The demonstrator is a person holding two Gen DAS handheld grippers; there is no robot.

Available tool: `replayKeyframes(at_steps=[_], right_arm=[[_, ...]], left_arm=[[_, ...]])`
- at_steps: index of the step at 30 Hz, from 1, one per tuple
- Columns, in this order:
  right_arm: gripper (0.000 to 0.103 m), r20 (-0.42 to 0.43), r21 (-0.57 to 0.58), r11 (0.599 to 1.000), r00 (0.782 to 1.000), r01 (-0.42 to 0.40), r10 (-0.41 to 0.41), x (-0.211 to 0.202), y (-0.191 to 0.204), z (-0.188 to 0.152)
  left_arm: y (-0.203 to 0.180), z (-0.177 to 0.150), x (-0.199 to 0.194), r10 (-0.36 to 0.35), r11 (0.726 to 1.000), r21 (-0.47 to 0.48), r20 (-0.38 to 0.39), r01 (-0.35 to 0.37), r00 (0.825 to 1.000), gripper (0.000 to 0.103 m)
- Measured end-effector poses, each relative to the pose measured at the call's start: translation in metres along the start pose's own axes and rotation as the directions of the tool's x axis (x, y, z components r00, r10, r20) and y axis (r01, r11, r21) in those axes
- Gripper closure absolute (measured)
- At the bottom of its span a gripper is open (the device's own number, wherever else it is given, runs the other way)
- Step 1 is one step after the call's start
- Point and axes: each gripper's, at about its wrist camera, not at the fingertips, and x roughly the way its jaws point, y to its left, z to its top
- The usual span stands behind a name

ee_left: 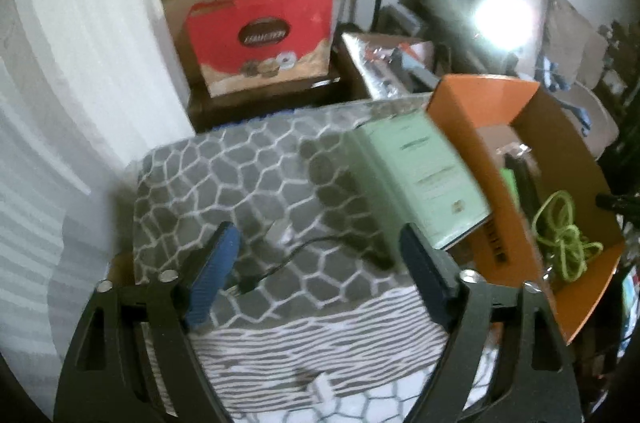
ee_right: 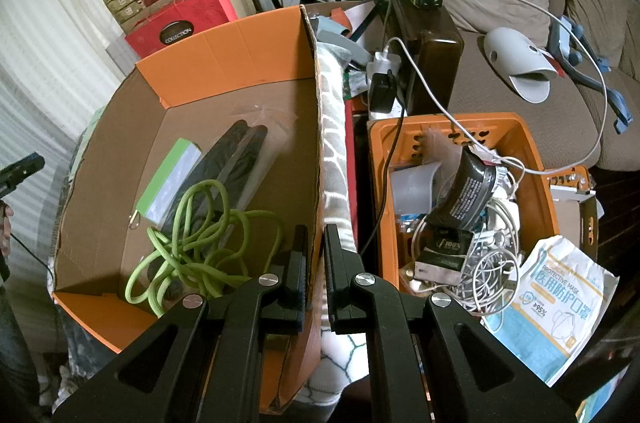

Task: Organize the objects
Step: 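Move the left tool to the small white square tag on the blanket and grasp it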

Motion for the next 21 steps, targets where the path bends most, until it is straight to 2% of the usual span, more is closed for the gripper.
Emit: replayKeyframes(at_steps=[3, 6, 8, 16, 21], right_arm=[[0.097, 0.0, -0.002, 1.0, 1.0, 0.001, -0.001, 0.0, 0.0, 0.0], [0.097, 0.0, -0.002, 1.0, 1.0, 0.003, -0.003, 0.0, 0.0, -0.001], [0.097, 0.0, -0.002, 1.0, 1.0, 0.003, -0.003, 0.0, 0.0, -0.001], [0.097, 0.0, -0.002, 1.0, 1.0, 0.002, -0.002, 0.0, 0.0, 0.0], [0.097, 0.0, -0.002, 1.0, 1.0, 0.003, -0.003, 0.0, 0.0, 0.0]], left_arm=[[0.015, -0.007, 0.007, 0.027, 1.0, -0.016, 0.002, -0.027, 1.0, 0.012], [0.029, -0.012, 0.013, 0.016, 0.998, -0.055, -0.003, -0.016, 1.0, 0.012], [0.037, -0.014, 0.018, 0.017, 0.997, -0.074, -0.005, -0.018, 1.0, 0.0], [0.062, -0.015, 0.036, 0.077, 0.986, -0.146, 0.018, -0.074, 0.997, 0.0], [0.063, -0.009, 0.06, 0.105, 0.98, -0.169, 0.0, -0.103, 0.994, 0.0]])
